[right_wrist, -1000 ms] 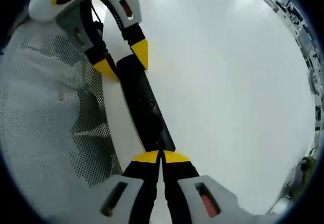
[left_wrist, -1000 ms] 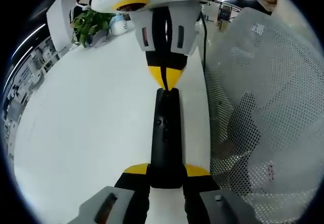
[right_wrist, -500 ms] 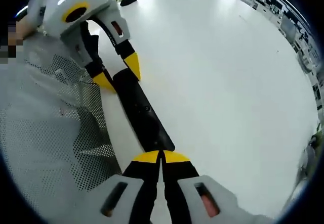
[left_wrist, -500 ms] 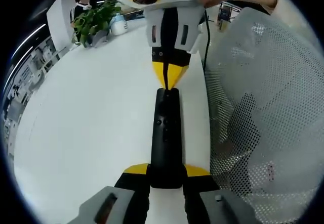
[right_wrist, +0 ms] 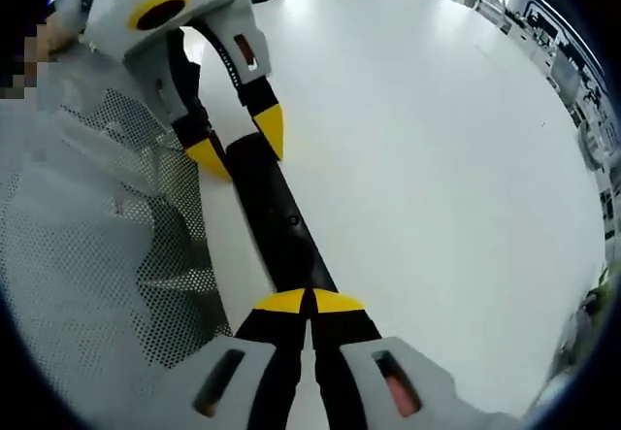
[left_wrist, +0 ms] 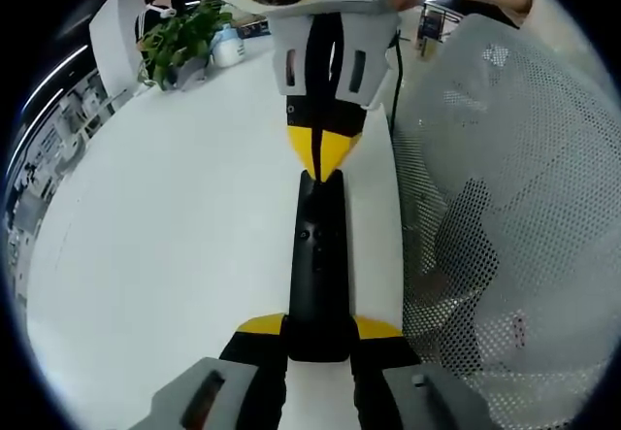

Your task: Press the specified remote control buttons in sequence, fully releasing each button before pressing the next.

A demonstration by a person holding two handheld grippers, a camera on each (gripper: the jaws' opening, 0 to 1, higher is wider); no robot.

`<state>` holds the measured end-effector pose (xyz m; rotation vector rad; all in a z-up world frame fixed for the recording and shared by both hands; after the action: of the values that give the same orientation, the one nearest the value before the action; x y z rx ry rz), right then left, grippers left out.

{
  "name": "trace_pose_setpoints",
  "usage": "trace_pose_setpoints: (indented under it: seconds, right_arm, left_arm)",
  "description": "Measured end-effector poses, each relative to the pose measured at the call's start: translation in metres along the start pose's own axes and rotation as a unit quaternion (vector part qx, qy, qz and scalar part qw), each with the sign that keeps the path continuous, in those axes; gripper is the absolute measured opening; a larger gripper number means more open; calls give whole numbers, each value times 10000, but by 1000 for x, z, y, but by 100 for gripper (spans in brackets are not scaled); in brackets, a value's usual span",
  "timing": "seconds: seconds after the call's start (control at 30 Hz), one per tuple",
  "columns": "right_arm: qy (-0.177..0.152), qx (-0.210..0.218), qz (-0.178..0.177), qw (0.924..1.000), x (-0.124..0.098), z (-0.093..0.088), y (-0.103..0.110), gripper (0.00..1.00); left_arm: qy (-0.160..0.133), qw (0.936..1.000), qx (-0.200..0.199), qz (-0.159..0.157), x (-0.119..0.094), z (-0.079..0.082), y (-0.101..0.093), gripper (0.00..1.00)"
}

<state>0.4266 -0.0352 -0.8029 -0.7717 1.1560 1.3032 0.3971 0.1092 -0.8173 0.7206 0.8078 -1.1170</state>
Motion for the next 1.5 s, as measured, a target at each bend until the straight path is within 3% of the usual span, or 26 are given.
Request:
trace_pose_setpoints:
  seconds: [0.37, 0.63, 0.73, 0.83, 1.0, 1.07, 1.3, 1.5]
  right_arm:
    - [621, -610, -95, 9962, 2, 8, 2, 0]
    - [778, -360, -6, 9963, 2, 10, -1, 0]
    - [671, -134, 49, 9976, 1, 8, -3, 0]
    - [347, 183, 67, 9992, 1, 4, -4, 0]
    - [-374, -77, -33, 9993, -2, -6, 0, 0]
    - [-618, 128, -68, 9980, -2, -11, 2, 0]
    - [-766, -83, -282, 9966, -8, -8, 4, 0]
    - [-616, -165, -106, 9979, -3, -1, 4, 0]
  left_arm:
    - [1, 10000, -5, -7, 0, 0, 0, 24]
    - [-31, 10000, -59, -9, 0, -1, 1, 24]
    - [-31, 10000, -67, -7, 0, -1, 1, 24]
    - [-31, 10000, -67, -6, 0, -1, 1, 24]
    - [-40, 10000, -73, 0, 0, -1, 1, 24]
    - [-50, 10000, -78, 3, 0, -1, 0, 24]
    - [-45, 10000, -61, -3, 0, -1, 0, 24]
    - [-45, 10000, -65, 2, 0, -1, 0, 24]
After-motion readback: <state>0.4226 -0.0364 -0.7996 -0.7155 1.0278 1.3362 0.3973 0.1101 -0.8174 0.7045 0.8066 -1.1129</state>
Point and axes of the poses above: the point that each gripper's makers call its tool centre point, and the gripper's own axes: x roughly forward along the fingers, y roughly to its left, z roughly out of its top, the point moved 7 cm from there along -x, roughly backward along the fingers, and after that the axes turned 7 degrees about z, right-handed, at the moved point
